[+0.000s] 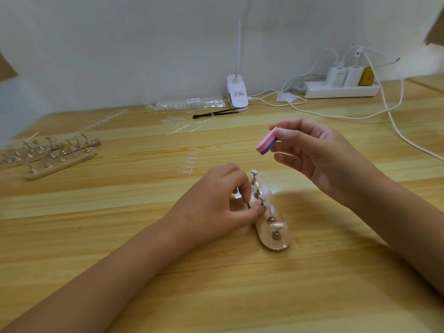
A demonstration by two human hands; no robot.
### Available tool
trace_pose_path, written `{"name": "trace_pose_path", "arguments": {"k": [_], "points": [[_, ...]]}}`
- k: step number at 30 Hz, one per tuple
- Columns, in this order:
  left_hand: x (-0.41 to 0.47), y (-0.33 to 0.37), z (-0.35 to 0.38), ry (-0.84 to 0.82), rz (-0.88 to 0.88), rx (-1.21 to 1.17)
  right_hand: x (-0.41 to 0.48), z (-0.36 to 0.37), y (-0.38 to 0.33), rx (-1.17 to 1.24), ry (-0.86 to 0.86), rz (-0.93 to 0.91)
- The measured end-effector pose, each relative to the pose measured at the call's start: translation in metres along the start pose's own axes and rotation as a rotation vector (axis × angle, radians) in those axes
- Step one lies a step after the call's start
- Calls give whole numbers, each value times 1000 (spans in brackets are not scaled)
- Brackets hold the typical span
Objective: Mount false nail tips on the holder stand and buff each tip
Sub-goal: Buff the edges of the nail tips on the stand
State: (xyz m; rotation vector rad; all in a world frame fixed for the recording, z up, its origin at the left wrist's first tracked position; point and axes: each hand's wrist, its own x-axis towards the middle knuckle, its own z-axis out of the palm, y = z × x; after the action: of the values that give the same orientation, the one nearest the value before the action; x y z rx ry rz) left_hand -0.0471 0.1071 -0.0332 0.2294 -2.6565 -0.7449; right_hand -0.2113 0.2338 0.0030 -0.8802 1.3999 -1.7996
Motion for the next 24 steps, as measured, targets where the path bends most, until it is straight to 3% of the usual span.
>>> {"name": "trace_pose_path", "arguments": {"k": [8, 24], "points": [[3, -4, 4, -82, -291, -214, 1, 1, 2, -7, -14, 8], [10, -3, 7, -11, -302, -195, 1, 2, 6, -27, -34, 7]]}}
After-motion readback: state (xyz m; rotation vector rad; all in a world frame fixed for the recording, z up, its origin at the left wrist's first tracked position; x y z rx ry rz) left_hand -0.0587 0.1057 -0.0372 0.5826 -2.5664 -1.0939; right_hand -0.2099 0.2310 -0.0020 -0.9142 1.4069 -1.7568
